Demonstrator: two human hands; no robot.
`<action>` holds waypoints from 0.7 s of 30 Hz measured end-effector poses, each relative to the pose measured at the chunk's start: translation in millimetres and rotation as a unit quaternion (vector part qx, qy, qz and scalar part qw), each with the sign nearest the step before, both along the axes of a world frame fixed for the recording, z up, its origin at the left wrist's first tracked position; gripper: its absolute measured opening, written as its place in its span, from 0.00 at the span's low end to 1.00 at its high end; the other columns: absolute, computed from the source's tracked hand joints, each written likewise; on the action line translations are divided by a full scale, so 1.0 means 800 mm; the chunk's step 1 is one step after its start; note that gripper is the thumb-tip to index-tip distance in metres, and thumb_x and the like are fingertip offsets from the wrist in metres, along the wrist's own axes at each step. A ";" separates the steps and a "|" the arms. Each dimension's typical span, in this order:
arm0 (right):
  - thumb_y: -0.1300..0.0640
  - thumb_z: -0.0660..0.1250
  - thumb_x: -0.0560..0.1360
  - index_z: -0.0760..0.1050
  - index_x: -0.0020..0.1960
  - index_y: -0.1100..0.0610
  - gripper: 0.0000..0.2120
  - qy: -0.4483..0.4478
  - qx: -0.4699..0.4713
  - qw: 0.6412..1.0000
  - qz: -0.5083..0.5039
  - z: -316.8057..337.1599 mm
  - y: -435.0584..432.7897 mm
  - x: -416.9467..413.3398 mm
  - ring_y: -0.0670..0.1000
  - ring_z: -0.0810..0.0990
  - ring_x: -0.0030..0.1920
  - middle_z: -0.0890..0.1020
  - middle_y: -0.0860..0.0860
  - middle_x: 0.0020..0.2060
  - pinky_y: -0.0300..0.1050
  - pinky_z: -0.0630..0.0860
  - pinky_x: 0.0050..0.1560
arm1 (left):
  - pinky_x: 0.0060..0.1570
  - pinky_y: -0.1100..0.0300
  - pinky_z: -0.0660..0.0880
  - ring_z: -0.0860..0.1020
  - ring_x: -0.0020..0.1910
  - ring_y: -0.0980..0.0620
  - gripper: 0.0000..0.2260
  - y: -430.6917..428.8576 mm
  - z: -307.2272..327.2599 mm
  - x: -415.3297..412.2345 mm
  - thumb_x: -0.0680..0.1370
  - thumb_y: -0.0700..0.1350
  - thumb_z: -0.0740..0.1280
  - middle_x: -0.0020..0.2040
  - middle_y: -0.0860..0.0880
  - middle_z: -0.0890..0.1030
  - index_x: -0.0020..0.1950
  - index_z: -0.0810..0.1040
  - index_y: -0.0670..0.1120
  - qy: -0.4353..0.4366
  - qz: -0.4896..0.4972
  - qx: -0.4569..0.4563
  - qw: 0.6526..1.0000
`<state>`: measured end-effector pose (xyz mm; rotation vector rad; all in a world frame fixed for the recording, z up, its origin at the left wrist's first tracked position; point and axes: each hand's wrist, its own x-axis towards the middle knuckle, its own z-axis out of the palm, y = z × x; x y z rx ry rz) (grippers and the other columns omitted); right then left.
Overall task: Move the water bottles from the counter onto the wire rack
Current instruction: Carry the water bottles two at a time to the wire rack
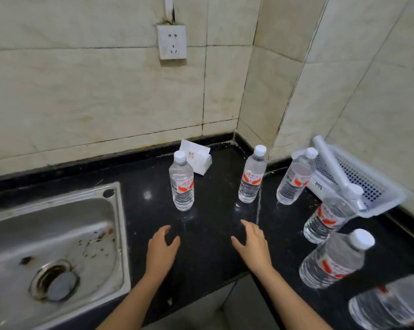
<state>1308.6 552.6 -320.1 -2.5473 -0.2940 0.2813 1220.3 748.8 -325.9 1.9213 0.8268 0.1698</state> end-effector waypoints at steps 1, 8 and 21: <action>0.49 0.63 0.76 0.59 0.72 0.55 0.28 0.002 0.000 1.000 -0.011 -0.002 0.005 0.008 0.53 0.63 0.70 0.65 0.52 0.70 0.50 0.63 0.68 | 0.65 0.48 0.68 0.70 0.65 0.43 0.21 0.006 -0.001 0.014 0.74 0.41 0.66 0.65 0.41 0.74 0.67 0.69 0.41 -0.005 0.002 -0.005 1.000; 0.53 0.67 0.74 0.60 0.71 0.58 0.30 0.019 0.070 0.989 -0.128 0.006 0.032 0.063 0.56 0.65 0.68 0.68 0.57 0.67 0.49 0.63 0.67 | 0.69 0.47 0.63 0.64 0.70 0.42 0.37 0.044 0.010 0.102 0.69 0.44 0.73 0.72 0.40 0.65 0.73 0.58 0.42 -0.058 0.008 -0.020 0.998; 0.58 0.79 0.59 0.55 0.73 0.55 0.49 -0.014 0.252 0.927 -0.279 -0.018 0.047 0.203 0.57 0.69 0.68 0.69 0.57 0.68 0.58 0.67 0.68 | 0.67 0.45 0.67 0.70 0.66 0.45 0.44 0.037 -0.004 0.196 0.62 0.40 0.78 0.68 0.46 0.70 0.71 0.58 0.52 -0.110 0.113 -0.077 0.984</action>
